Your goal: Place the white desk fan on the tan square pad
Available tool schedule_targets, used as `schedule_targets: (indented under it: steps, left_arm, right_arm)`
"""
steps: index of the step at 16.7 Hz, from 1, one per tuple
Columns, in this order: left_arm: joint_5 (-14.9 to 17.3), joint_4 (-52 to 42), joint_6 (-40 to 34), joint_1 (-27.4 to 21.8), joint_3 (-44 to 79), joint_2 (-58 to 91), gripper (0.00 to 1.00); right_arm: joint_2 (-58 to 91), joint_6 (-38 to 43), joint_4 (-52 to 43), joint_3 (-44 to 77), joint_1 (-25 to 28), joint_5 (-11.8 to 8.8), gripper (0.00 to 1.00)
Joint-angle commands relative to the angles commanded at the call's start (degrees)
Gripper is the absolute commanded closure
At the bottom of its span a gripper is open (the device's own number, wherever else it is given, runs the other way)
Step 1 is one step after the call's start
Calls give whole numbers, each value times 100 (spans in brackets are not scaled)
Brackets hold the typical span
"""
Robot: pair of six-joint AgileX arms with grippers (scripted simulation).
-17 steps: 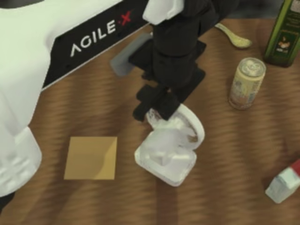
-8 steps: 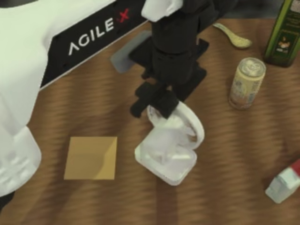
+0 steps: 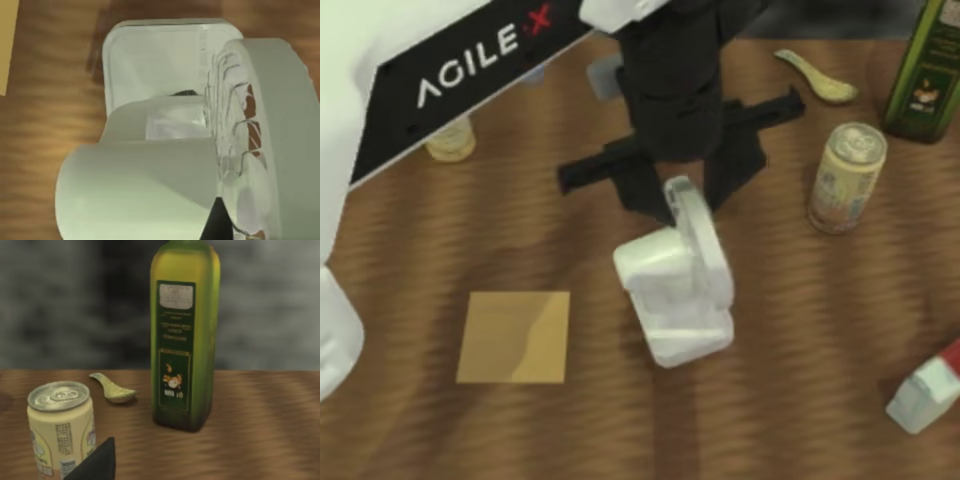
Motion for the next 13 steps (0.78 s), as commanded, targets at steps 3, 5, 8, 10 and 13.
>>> schedule_targets:
  steps: [3,5,8,10,13]
  left_arm:
    - [92,315,2070,165,-292,-329,100]
    - [128,505,3530,296,-533,-586,100]
    - [132,707,5659,511,-953,-968,100]
    - [100,771,6975,662,-1271,-1202,100]
    - [1,762,8721,896,-1805,-1506,100]
  right_arm:
    - [0,0,0,0,0,0,0]
    - [0,0,0,0,0,0,0]
    - [0,0,0,0,0,0,0]
    - [0,0,0,0,0,0,0]
    - [0,0,0,0,0,0,0]
